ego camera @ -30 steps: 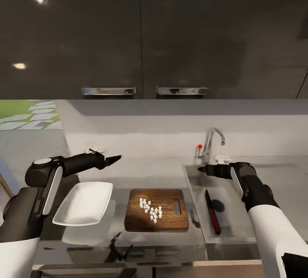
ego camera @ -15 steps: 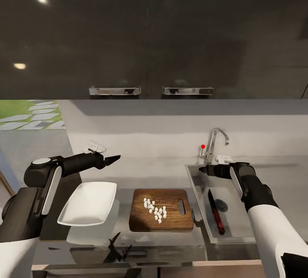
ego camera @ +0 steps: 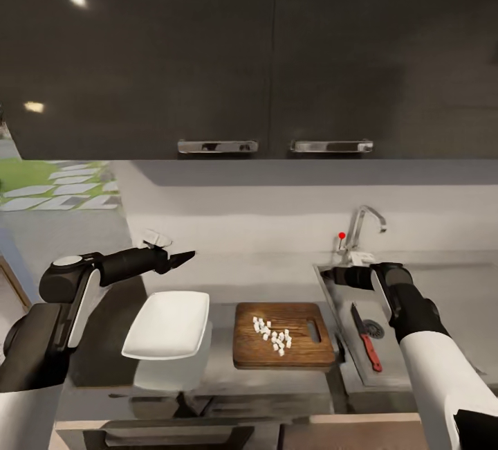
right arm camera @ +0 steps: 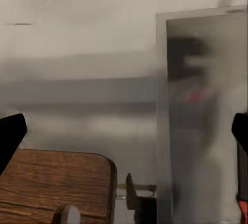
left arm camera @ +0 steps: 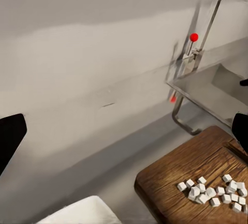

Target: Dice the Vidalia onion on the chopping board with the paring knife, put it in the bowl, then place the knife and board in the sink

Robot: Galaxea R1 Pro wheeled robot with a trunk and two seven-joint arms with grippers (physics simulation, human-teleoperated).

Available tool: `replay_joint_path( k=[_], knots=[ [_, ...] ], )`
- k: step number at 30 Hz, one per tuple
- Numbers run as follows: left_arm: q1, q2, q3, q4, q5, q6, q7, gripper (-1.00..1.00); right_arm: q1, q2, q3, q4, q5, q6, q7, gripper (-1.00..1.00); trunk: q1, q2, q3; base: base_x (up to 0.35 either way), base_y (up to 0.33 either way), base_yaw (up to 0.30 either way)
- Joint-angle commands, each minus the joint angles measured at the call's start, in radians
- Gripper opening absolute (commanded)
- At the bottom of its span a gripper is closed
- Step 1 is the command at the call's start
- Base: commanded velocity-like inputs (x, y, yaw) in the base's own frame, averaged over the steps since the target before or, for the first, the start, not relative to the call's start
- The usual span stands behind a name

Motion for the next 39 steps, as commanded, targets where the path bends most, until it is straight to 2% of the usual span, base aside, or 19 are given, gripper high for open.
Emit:
replay_joint_path(
  k=[1, 3, 8, 9, 11, 13, 18, 32, 35, 39],
  knots=[
    [-0.001, 0.0, 0.001, 0.0, 0.002, 0.007, -0.003, 1.0, -0.001, 0.001, -0.002, -0.001, 0.009, 0.004, 0.008, 1.0, 0.0, -0.002, -0.002, -0.104, 0.252, 0.0],
    [-0.001, 0.0, 0.001, 0.0, 0.002, 0.007, -0.003, 1.0, -0.001, 0.001, -0.003, 0.001, 0.009, 0.006, -0.001, 1.0, 0.0, -0.002, -0.002, -0.07, 0.12, 0.0],
    [-0.001, 0.0, 0.001, 0.0, 0.002, 0.007, -0.003, 1.0, -0.001, 0.003, -0.005, 0.013, 0.008, 0.056, -0.18, 1.0, 0.0, -0.002, -0.002, -0.015, 0.026, 0.0],
    [-0.001, 0.0, 0.001, 0.0, 0.002, 0.007, -0.003, 1.0, -0.001, 0.018, -0.006, 0.026, 0.006, 0.089, -0.232, 1.0, 0.0, -0.002, -0.002, -0.002, 0.003, 0.0],
    [-0.001, 0.0, 0.001, 0.0, 0.002, 0.007, -0.003, 1.0, -0.001, 0.029, -0.007, 0.035, 0.006, 0.101, -0.25, 1.0, 0.0, -0.002, -0.002, -0.001, 0.002, 0.0],
    [-0.001, 0.0, 0.001, 0.0, 0.002, 0.007, -0.003, 1.0, -0.001, 0.046, -0.006, 0.051, 0.006, 0.106, -0.257, 1.0, 0.0, -0.002, -0.002, 0.0, 0.0, 0.0],
    [-0.001, 0.0, 0.001, 0.0, 0.002, 0.007, -0.003, 1.0, -0.001, 0.059, -0.006, 0.061, 0.006, 0.107, -0.26, 1.0, 0.0, -0.002, -0.002, 0.0, 0.074, 0.0],
    [-0.001, 0.0, 0.001, 0.0, 0.002, 0.007, -0.003, 1.0, -0.001, 0.061, -0.007, 0.09, 0.006, 0.108, -0.262, 1.0, 0.0, -0.002, -0.002, 0.0, 0.047, 0.0],
    [-0.001, 0.0, 0.001, 0.0, 0.002, 0.007, -0.003, 1.0, -0.001, 0.062, -0.007, 0.116, 0.006, 0.107, -0.299, 1.0, 0.0, -0.002, -0.002, 0.0, 0.0, 0.0],
    [-0.001, 0.0, 0.001, 0.0, 0.002, 0.007, -0.003, 1.0, -0.001, 0.062, -0.007, 0.118, 0.006, 0.107, -0.311, 1.0, 0.0, -0.002, -0.002, -0.089, 0.0, 0.0]
  ],
)
